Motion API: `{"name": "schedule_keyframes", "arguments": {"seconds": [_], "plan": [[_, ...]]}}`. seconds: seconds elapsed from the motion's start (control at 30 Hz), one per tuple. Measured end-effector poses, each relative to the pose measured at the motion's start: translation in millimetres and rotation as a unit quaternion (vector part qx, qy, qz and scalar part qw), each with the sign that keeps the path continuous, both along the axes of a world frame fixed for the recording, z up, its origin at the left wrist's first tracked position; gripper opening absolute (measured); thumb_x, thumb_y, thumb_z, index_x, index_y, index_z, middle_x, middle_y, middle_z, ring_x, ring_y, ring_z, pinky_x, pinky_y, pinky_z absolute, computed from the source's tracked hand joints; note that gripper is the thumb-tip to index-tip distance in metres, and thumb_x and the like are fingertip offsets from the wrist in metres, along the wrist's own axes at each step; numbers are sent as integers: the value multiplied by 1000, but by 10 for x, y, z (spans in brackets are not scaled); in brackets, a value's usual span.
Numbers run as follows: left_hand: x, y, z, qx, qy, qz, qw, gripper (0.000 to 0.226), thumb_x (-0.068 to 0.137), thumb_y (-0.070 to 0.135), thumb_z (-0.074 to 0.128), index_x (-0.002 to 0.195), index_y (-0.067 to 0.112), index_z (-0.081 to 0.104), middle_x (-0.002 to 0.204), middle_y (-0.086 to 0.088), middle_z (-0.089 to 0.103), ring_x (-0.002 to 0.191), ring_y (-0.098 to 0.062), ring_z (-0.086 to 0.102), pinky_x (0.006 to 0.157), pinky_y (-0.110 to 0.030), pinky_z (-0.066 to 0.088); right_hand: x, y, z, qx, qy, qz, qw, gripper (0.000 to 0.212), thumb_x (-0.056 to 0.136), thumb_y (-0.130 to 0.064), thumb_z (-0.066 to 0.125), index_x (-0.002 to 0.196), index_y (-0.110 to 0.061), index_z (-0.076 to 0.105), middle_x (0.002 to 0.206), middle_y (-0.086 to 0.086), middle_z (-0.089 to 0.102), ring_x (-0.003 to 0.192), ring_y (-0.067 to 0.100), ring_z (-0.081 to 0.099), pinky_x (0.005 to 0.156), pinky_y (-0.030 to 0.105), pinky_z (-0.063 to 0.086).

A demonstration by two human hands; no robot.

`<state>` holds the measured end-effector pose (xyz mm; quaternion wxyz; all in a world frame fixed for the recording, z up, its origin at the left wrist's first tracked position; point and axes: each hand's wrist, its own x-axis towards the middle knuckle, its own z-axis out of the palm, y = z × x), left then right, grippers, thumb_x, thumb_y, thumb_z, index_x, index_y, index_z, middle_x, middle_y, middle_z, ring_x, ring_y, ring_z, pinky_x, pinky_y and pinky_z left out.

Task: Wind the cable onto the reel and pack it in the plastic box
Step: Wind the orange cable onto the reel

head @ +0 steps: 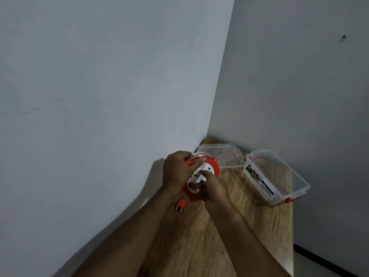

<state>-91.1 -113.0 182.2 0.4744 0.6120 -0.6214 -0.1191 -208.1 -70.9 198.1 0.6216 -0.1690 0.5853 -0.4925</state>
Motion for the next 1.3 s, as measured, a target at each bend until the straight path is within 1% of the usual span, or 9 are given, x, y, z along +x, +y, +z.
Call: {"name": "schedule_keyframes", "arguments": {"seconds": [0.07, 0.17, 0.23, 0.33, 0.47, 0.67, 0.87, 1.07, 1.3], "plan": [[41, -26, 25, 26, 56, 12, 998, 29, 84, 47, 77, 87, 17, 78, 83, 4, 77, 65, -4, 65, 61, -15, 53, -60, 129, -113, -100, 260, -11, 960, 21, 89, -28, 70, 104, -13, 68, 90, 5, 76, 72, 16, 74, 54, 31, 59], [67, -68, 60, 47, 72, -4, 996, 25, 85, 44, 78, 74, 23, 73, 70, 8, 72, 58, -4, 63, 55, -11, 44, -134, 253, -287, -312, 573, -24, 757, 28, 89, -34, 73, 114, -22, 67, 107, -2, 73, 87, 10, 69, 72, 21, 54], [42, -93, 59, 42, 51, -18, 998, 27, 85, 47, 77, 75, 21, 76, 71, 6, 74, 59, -6, 64, 59, -13, 44, -90, 214, -363, -327, 648, 50, 686, 50, 89, -40, 73, 133, -21, 60, 128, 1, 66, 100, 15, 68, 78, 23, 53], [-22, -102, 59, 37, 29, -30, 998, 34, 84, 51, 76, 86, 18, 80, 79, 4, 77, 63, -6, 65, 63, -12, 44, -25, 107, -385, -279, 681, 113, 668, 74, 82, -51, 76, 144, -24, 45, 141, 7, 53, 103, 22, 66, 72, 25, 55], [-18, -91, 95, 25, 12, -39, 999, 38, 82, 53, 77, 92, 17, 81, 82, 3, 78, 63, -3, 63, 64, -12, 47, -83, 39, -377, -297, 653, 136, 683, 76, 74, -49, 83, 137, -30, 45, 139, 6, 42, 102, 20, 61, 69, 24, 56], [-22, -89, 74, 21, 25, -41, 999, 39, 82, 60, 73, 85, 22, 79, 76, 8, 75, 64, -4, 65, 64, -25, 56, -84, 26, -350, -307, 515, 82, 796, 65, 72, -33, 90, 131, -26, 64, 131, -6, 58, 110, 12, 61, 89, 21, 52], [-57, -43, 60, 25, 24, 4, 999, 42, 83, 62, 70, 69, 22, 70, 62, 8, 67, 56, -7, 60, 56, -23, 46, 70, -10, -308, -234, 390, -53, 889, 62, 64, -33, 95, 120, -21, 73, 108, -6, 73, 90, 8, 69, 66, 5, 49], [-108, 6, 84, -9, -30, 25, 999, 41, 83, 60, 72, 90, 20, 80, 83, 5, 77, 71, -9, 68, 66, -20, 50, 133, -132, -345, -53, 168, -104, 979, 67, 62, -25, 96, 123, -17, 69, 127, 8, 67, 110, 30, 67, 89, 47, 60], [-139, 28, 57, -28, -64, 36, 997, 44, 83, 65, 68, 88, 22, 79, 85, 7, 77, 71, -6, 66, 63, -17, 47, 117, -212, -241, 35, -46, -106, 993, 59, 73, -21, 90, 122, -5, 62, 116, 12, 63, 105, 33, 59, 67, 37, 51]]}}
